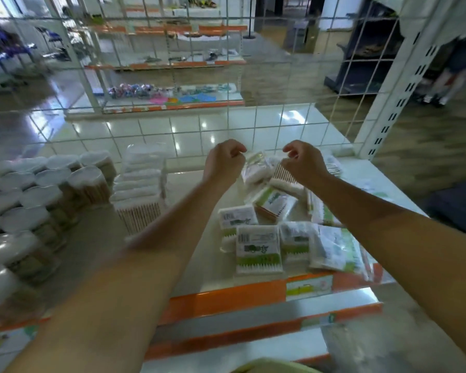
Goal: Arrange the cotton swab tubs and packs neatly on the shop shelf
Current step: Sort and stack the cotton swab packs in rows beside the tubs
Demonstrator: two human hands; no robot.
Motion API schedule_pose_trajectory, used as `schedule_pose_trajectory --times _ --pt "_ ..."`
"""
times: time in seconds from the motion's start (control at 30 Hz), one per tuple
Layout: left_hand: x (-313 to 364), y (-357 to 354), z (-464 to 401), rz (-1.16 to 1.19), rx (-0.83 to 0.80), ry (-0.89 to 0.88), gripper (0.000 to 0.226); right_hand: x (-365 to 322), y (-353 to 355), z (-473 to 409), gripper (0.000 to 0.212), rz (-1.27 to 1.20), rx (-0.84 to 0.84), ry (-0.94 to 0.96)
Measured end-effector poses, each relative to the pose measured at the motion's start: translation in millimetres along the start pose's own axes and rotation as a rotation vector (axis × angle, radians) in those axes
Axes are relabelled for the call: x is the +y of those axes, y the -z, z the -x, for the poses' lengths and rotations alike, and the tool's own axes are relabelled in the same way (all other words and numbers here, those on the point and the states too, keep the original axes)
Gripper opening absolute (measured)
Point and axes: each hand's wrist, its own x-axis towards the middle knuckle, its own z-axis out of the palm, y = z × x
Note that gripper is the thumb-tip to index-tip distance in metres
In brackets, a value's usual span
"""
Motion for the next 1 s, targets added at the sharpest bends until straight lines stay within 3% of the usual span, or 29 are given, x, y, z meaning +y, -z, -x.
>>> schedule_pose_trajectory --times 0.3,0.43,0.53,0.7,1.0 --pt "8.9 -45.0 -0.6 -0.02 -0.11 0.007 0.021 36.2 12.0 -18.6 0.028 0.144 -0.116 0.098" --pt "7.1 -52.6 -0.2 -0.035 -0.105 0.019 0.018 30.3 6.8 -28.8 0.043 0.342 -0.29 0.279" --pt "4.1 -54.0 1.2 -0.048 -0.086 0.022 0.018 16.9 3.9 -35.8 0.042 0.506 -0.425 0.423" --pt "-2.7 -49.9 1.2 -0.07 -0.075 0.085 0.017 0.4 -1.6 -43.6 0.051 0.618 -0.676 0.389" --pt "-7.7 -48.6 5.1 -0.058 -0.096 0.106 0.013 -7.3 6.2 -38.3 0.068 0.845 -0.66 0.533"
